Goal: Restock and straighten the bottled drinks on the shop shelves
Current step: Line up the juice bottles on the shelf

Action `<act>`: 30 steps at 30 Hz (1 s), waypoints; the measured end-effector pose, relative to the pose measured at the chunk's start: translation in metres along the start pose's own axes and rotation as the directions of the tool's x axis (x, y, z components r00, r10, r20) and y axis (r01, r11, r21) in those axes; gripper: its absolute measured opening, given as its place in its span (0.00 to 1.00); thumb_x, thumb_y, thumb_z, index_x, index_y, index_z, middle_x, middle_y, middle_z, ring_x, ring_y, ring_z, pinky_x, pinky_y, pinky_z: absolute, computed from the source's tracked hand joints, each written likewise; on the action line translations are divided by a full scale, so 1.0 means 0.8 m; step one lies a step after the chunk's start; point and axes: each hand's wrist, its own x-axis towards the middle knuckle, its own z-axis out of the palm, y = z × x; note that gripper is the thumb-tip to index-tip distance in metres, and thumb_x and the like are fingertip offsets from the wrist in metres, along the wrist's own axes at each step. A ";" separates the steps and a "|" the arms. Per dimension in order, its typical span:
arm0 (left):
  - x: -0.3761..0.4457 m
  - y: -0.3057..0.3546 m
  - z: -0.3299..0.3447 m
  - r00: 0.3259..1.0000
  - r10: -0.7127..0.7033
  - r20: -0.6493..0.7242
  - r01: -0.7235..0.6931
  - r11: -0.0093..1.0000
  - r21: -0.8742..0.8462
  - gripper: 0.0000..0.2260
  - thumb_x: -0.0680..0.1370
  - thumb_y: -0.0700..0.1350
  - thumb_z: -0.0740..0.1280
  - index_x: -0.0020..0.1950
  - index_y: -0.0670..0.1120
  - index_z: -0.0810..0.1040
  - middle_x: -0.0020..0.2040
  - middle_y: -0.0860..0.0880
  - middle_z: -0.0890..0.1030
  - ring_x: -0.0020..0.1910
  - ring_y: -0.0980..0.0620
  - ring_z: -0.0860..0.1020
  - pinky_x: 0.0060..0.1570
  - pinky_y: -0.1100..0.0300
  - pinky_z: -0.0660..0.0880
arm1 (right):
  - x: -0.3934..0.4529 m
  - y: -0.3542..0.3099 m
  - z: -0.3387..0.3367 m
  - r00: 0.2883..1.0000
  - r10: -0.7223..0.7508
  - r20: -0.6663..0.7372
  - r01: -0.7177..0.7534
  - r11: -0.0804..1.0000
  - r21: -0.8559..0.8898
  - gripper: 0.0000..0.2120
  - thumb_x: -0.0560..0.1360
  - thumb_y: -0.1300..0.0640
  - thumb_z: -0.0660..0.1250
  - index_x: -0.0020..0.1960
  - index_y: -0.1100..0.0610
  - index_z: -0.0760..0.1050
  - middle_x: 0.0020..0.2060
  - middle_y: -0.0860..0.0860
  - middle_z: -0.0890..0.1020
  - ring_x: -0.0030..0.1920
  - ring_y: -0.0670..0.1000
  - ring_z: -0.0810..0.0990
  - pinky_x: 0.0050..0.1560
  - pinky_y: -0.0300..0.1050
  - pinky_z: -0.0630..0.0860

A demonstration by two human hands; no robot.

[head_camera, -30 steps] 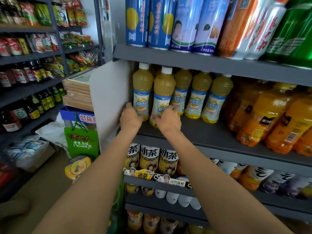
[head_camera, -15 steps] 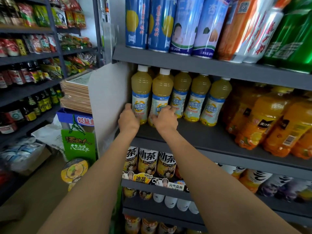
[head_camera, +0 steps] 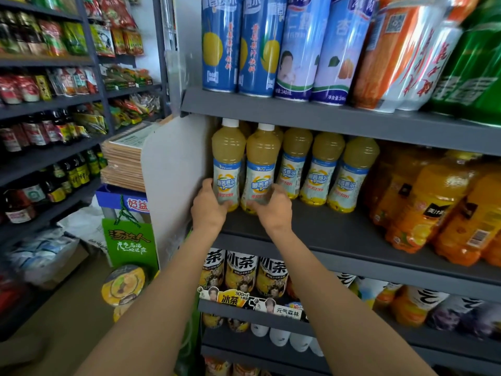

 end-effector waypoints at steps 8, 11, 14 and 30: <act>0.001 -0.001 0.008 0.999 0.033 0.017 -0.032 0.999 -0.034 0.27 0.73 0.40 0.70 0.69 0.43 0.65 0.64 0.43 0.75 0.63 0.44 0.73 0.60 0.52 0.69 | -0.002 -0.002 0.002 0.995 -0.016 -0.094 -0.002 0.982 -0.188 0.34 0.69 0.48 0.73 0.65 0.62 0.62 0.64 0.57 0.71 0.66 0.58 0.68 0.63 0.55 0.67; -0.017 0.000 0.019 0.992 0.040 -0.117 -0.049 0.996 -0.072 0.28 0.73 0.37 0.69 0.70 0.42 0.63 0.66 0.41 0.71 0.65 0.42 0.70 0.62 0.50 0.68 | -0.002 -0.001 0.002 0.998 0.009 -0.059 -0.020 0.983 -0.183 0.34 0.69 0.46 0.72 0.66 0.61 0.61 0.64 0.56 0.69 0.67 0.58 0.67 0.63 0.59 0.66; -0.047 0.015 0.039 0.932 0.171 -0.318 -0.184 0.983 -0.009 0.26 0.69 0.34 0.70 0.65 0.39 0.68 0.63 0.38 0.70 0.61 0.40 0.69 0.60 0.47 0.69 | 0.000 0.016 -0.008 1.000 -0.019 -0.020 0.018 1.000 -0.017 0.31 0.69 0.48 0.73 0.63 0.61 0.64 0.61 0.57 0.71 0.64 0.58 0.69 0.62 0.58 0.69; -0.037 0.055 0.084 0.952 0.225 -0.206 -0.207 0.973 0.106 0.17 0.73 0.39 0.69 0.58 0.42 0.67 0.57 0.41 0.71 0.60 0.43 0.70 0.54 0.51 0.72 | 0.077 0.064 -0.095 0.969 0.095 -0.228 -0.149 0.961 -0.233 0.23 0.76 0.50 0.65 0.63 0.64 0.64 0.59 0.62 0.76 0.59 0.62 0.76 0.54 0.53 0.73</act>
